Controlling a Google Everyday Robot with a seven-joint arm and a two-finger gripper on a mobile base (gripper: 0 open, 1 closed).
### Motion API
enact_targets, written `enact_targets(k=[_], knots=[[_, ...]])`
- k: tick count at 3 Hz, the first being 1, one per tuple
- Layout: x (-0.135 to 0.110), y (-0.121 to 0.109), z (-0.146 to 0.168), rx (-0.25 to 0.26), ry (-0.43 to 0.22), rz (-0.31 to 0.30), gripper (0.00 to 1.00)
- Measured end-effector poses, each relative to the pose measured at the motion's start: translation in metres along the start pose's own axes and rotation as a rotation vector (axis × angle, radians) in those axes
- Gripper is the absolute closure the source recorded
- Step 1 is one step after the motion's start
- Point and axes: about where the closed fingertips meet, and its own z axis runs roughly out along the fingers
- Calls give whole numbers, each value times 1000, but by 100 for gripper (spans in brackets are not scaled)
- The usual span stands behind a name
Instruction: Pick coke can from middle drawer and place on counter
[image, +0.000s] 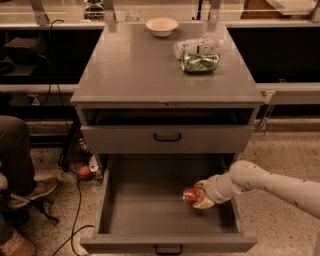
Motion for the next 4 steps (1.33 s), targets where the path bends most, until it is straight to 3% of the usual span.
enact_targets(k=[1,2,3,4], knots=[[-23,-24,-59,31,-58,-23,100],[-54,-53,-130,14,-83,-46,100],[-82,-69,-183,-16,-58,-78,100],[-99,-77,-233,-50,7,-88,100]])
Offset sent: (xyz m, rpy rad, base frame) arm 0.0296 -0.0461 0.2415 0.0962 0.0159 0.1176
